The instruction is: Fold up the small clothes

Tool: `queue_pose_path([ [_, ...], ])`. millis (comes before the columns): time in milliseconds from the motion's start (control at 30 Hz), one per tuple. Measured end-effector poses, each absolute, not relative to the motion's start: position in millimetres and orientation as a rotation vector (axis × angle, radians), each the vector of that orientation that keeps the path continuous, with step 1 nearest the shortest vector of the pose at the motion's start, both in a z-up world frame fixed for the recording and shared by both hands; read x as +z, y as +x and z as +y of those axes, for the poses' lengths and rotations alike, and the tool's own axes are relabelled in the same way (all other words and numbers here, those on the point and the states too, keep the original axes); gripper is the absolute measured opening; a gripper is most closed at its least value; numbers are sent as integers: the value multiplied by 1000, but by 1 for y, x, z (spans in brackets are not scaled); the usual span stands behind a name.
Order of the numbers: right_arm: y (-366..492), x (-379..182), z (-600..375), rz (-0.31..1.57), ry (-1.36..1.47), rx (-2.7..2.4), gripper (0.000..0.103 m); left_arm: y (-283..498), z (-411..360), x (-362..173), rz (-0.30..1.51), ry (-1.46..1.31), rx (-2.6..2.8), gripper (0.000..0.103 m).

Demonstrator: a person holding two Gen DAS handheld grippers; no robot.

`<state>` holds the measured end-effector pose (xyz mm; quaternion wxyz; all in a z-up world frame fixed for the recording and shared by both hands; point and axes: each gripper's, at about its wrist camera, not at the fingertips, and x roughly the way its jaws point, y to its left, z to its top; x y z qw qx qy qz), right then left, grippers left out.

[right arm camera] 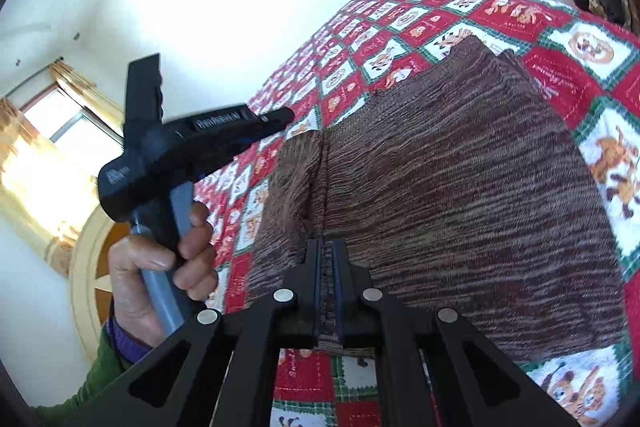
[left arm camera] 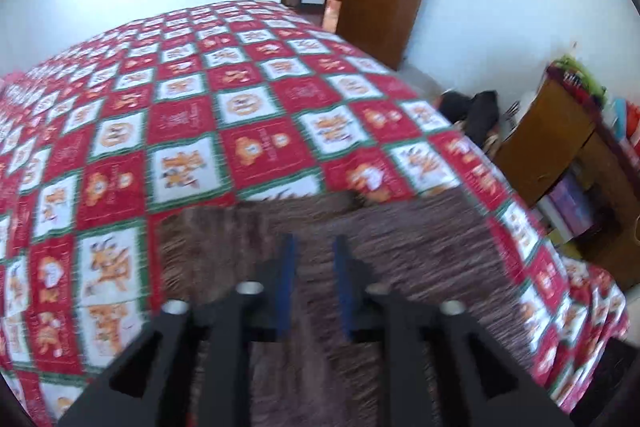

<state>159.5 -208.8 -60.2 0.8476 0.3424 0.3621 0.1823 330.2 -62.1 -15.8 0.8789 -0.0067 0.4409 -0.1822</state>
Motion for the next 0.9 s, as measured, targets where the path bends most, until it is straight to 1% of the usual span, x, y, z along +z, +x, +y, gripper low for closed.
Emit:
queue_pose_path([
  [67,160,-56,-212,751,722,397,7,316,-39,-16,936,-96,-403,48],
  [100,161,-54,-213,749,716,393,11,307,-27,-16,937,-139,-411,51],
  [133,163,-53,-215,747,718,391,28,296,-15,-17,934,-179,-414,52],
  [167,166,-51,-218,745,729,391,56,280,-1,-19,916,-213,-401,52],
  [200,171,-50,-220,740,746,391,68,269,8,-21,896,-218,-384,52],
  [233,178,-48,-220,734,751,403,78,259,17,-23,873,-211,-349,52],
  [300,193,-43,-214,756,706,422,78,250,33,-31,849,-232,-300,52],
  [400,222,-41,-193,792,628,454,76,258,57,-49,870,-334,-270,52],
  [533,261,-56,-161,847,556,419,76,273,81,-71,879,-472,-232,52],
  [667,287,-80,-134,913,520,371,76,281,80,-86,891,-518,-240,52],
  [733,289,-85,-123,908,487,355,76,283,78,-93,896,-531,-247,52],
  [767,287,-82,-115,889,438,352,71,283,77,-95,892,-533,-249,52],
  [800,286,-80,-110,883,414,362,61,282,77,-95,885,-532,-250,52],
  [833,287,-81,-103,897,385,377,33,282,76,-95,878,-527,-252,52],
  [867,290,-83,-99,910,368,380,23,282,76,-94,876,-521,-254,52],
  [900,290,-84,-97,912,358,381,23,282,74,-94,876,-516,-257,52],
])
